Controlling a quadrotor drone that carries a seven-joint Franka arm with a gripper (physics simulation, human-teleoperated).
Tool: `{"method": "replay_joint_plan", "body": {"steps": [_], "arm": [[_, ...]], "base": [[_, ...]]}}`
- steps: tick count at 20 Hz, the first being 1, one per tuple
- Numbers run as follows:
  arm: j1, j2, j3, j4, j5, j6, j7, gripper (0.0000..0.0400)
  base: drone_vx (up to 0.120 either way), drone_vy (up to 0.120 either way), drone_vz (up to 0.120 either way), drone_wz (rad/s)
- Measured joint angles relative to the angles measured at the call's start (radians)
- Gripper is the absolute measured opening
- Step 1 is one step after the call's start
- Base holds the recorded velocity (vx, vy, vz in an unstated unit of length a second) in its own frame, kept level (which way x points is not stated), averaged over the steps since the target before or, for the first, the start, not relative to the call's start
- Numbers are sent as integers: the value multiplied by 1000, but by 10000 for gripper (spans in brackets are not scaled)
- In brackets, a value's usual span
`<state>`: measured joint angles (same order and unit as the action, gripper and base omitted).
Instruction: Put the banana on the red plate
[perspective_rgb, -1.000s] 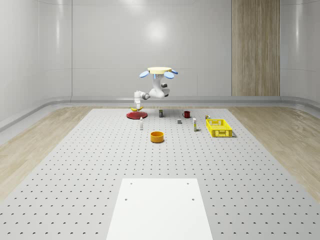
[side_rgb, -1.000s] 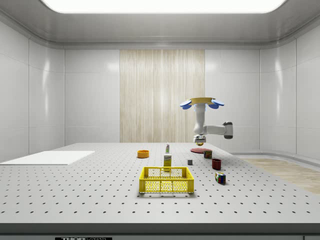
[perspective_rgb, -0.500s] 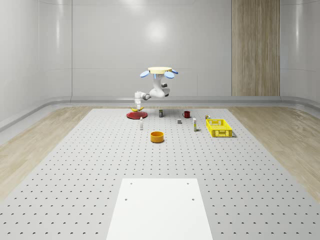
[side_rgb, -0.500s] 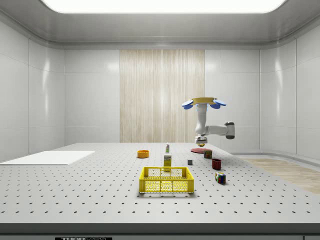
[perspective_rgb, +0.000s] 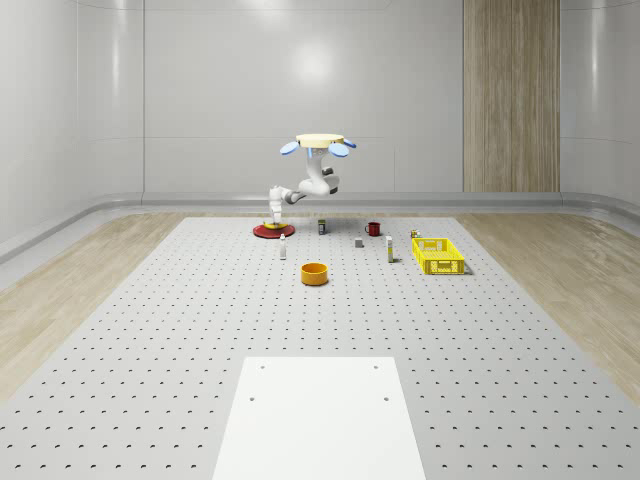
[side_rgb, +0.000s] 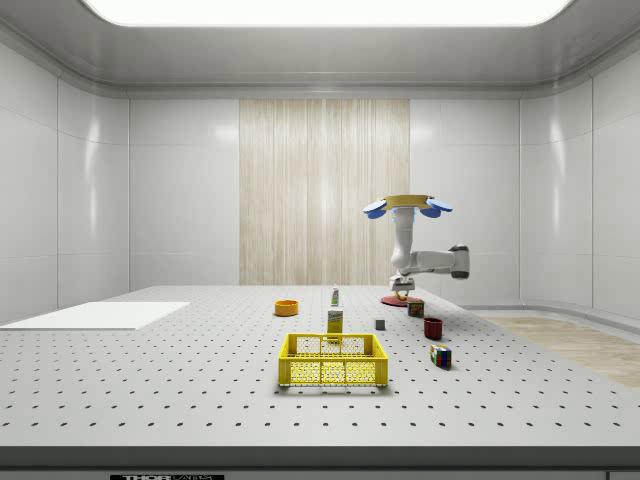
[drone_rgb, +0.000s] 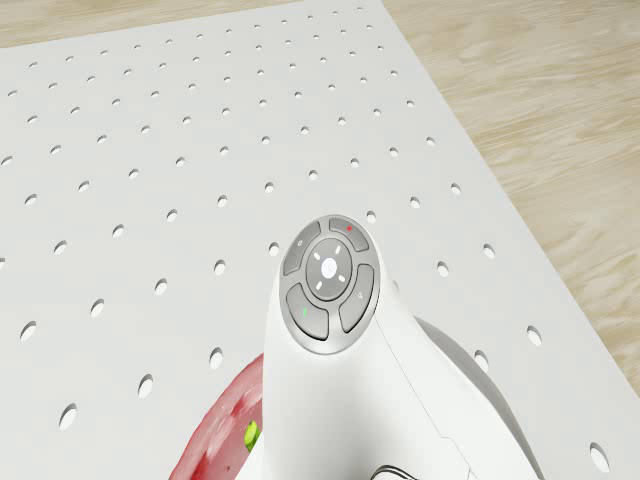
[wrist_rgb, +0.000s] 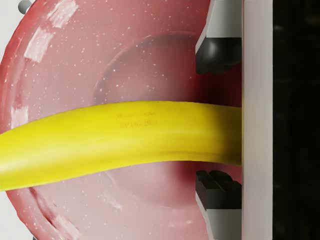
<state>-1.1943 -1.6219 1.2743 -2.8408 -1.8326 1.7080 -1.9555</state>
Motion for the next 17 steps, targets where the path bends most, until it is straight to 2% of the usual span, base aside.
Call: {"method": "replay_joint_plan", "body": {"steps": [3,6,17], "arm": [[5,0,21,-6,18,-8,10,361],[13,0,59,-15,52,-21,15,381],[25,1,125,-28,112,-43,19,399]], "base": [[0,0,0,0],[0,0,0,0],[0,0,0,0]]}}
